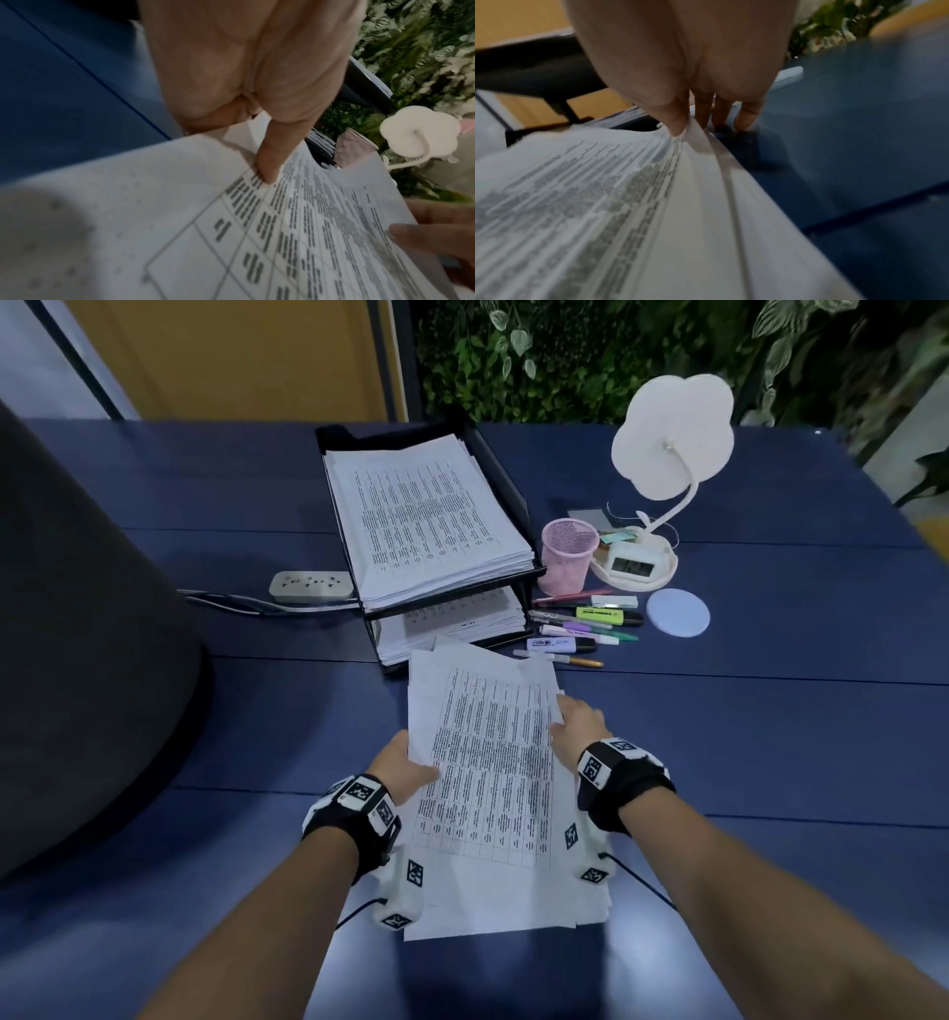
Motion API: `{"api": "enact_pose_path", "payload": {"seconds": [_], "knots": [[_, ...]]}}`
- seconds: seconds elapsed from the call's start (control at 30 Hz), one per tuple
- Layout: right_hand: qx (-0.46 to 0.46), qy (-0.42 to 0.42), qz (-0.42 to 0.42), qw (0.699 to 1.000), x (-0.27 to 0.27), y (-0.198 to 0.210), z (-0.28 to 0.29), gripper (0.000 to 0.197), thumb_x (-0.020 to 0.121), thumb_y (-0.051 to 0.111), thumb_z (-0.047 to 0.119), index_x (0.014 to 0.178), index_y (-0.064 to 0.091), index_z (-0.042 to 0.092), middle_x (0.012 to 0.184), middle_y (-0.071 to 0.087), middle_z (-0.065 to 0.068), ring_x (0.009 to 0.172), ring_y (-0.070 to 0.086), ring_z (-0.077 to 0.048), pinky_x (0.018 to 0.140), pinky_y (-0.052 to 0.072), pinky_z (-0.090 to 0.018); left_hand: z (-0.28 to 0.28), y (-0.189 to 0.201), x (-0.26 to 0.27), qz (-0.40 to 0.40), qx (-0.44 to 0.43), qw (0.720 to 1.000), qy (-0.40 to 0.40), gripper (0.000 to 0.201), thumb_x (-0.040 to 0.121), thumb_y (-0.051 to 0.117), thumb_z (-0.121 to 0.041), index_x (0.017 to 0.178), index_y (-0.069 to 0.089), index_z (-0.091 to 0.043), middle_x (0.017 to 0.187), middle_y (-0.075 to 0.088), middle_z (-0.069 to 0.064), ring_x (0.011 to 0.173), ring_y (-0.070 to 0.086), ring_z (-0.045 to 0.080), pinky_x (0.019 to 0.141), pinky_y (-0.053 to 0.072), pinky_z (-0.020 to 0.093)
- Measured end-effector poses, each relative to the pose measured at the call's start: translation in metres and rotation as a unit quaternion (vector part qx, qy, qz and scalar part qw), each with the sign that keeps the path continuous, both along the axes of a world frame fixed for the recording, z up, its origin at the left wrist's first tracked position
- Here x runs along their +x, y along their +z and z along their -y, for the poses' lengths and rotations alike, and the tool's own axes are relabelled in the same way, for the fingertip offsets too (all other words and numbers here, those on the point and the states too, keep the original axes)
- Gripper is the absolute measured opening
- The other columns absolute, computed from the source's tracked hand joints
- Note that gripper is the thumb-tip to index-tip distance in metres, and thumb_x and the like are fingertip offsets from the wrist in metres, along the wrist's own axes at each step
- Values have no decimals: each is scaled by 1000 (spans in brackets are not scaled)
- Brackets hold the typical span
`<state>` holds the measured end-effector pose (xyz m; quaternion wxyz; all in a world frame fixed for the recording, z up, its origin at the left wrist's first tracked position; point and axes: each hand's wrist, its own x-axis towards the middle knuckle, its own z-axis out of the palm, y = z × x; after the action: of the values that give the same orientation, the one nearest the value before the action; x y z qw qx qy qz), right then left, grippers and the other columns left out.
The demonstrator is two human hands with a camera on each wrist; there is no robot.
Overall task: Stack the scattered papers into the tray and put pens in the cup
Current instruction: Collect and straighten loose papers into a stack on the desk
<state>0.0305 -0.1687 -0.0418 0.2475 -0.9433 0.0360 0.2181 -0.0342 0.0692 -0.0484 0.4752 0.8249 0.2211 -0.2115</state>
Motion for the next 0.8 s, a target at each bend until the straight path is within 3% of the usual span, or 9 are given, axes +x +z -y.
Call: {"api": "enact_pose_path", "payload": {"seconds": [0.1, 0.2, 0.27, 0.4, 0.47, 0.53, 0.7, 0.77, 0.8], "knots": [[-58, 22, 5, 998, 0, -1, -2, 51, 95, 43, 13, 144, 30, 21, 145, 34, -6, 133, 27, -30, 104, 34, -49, 6, 7, 2, -19, 10, 1000, 0, 58, 79, 74, -15, 127, 41, -11, 125, 57, 7, 115, 54, 26, 99, 45, 36], [-28, 2, 34, 999, 1, -2, 0, 39, 92, 37, 3, 127, 49, 14, 133, 44, -12, 123, 36, -33, 100, 37, -41, 10, 12, 6, -15, 32, 999, -1, 64, 92, 60, -27, 144, 29, -6, 146, 39, 9, 134, 38, 26, 107, 32, 34], [-14, -21, 44, 999, 0, 1, 1, 27, 94, 34, 1, 108, 55, 7, 124, 49, -16, 118, 41, -34, 96, 37, -37, 8, 8, 5, 22, 20, 1000, 4, 47, 95, 54, -18, 138, 39, -5, 141, 46, 7, 128, 45, 24, 105, 36, 31], [155, -176, 66, 970, -5, 4, 6, 19, 98, 40, 12, 111, 50, 5, 107, 54, -9, 103, 52, -27, 82, 38, -29, 5, 12, -9, 88, -109, 988, 72, 34, 95, 51, -6, 128, 50, -13, 120, 61, -3, 105, 58, 12, 98, 43, 29], [268, -240, 44, 932, -8, 10, 4, 28, 97, 46, 17, 124, 49, 7, 109, 52, -2, 106, 52, -22, 87, 37, -27, 3, 17, -9, 117, -166, 973, 114, 36, 95, 49, -1, 129, 49, -14, 116, 62, -5, 106, 57, 10, 100, 42, 30], [371, -259, -6, 891, -11, 20, 0, 26, 96, 51, 16, 121, 53, 8, 110, 57, -1, 103, 53, -19, 89, 37, -28, 2, 23, -3, 140, -195, 960, 145, 36, 95, 49, -1, 129, 46, -13, 119, 61, -4, 115, 55, 14, 101, 39, 31], [382, -207, 42, 900, -3, 39, -7, 14, 94, 53, 12, 107, 58, 16, 110, 66, -1, 104, 60, -19, 91, 45, -33, 3, 50, 17, 175, -156, 965, 118, 55, 96, 52, -24, 144, 25, -14, 140, 33, -12, 131, 33, 7, 111, 26, 32], [402, -205, 92, 888, 2, 51, -12, 19, 94, 52, 8, 109, 57, 18, 113, 66, -1, 106, 60, -18, 100, 45, -39, 5, 63, 25, 217, -103, 964, 111, 60, 95, 53, -24, 146, 24, -10, 144, 33, -7, 134, 33, 10, 113, 27, 33], [406, -195, 119, 885, 4, 59, -14, 20, 94, 51, 7, 110, 56, 18, 114, 65, -1, 108, 60, -18, 102, 44, -40, 7, 74, 28, 246, -86, 958, 121, 53, 96, 52, -19, 143, 30, -7, 138, 40, -8, 128, 40, 7, 108, 31, 26]]}}
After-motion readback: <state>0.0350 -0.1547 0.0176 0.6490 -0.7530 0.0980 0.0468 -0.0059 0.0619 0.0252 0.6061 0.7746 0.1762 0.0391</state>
